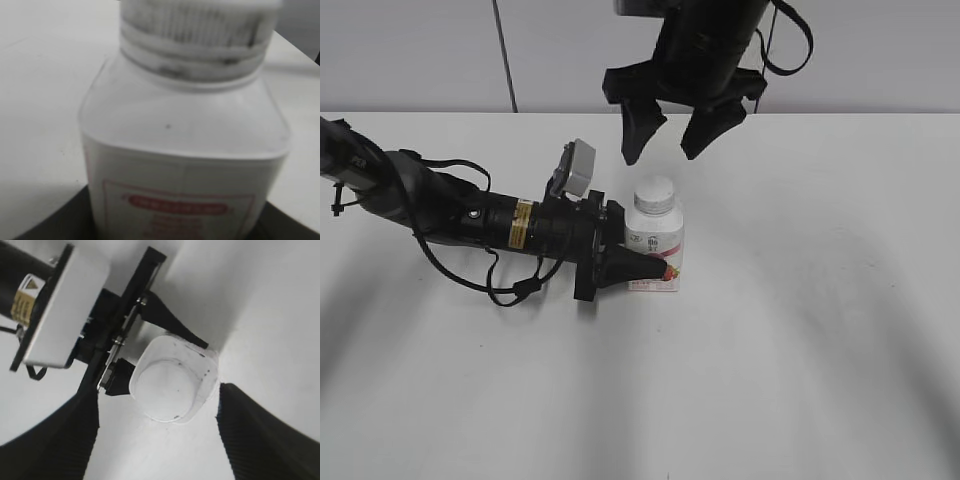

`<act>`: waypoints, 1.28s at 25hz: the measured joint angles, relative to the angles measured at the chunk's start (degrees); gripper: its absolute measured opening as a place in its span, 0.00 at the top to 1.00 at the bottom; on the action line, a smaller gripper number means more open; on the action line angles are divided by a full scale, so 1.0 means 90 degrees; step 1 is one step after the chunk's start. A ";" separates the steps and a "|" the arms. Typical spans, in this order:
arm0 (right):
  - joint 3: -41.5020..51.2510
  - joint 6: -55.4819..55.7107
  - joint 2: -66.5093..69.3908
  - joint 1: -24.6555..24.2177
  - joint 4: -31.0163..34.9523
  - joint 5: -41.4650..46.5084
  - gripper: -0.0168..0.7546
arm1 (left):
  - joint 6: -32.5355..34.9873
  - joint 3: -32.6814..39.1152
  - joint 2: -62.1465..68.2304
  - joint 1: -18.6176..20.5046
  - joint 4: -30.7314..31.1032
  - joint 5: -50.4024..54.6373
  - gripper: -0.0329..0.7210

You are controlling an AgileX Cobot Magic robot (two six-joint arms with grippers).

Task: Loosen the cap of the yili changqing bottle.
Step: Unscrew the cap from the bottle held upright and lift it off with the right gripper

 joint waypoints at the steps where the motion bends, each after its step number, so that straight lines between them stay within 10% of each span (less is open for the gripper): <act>1: 0.0030 0.0314 0.0000 0.0000 -0.0098 0.0000 0.23 | -0.0011 0.0000 0.0000 0.0000 0.0000 0.0000 0.45; 32: 0.0365 0.1850 0.0363 0.0000 0.0298 -0.0026 0.23 | -0.0020 0.0000 0.0000 0.0000 0.0030 -0.0024 0.45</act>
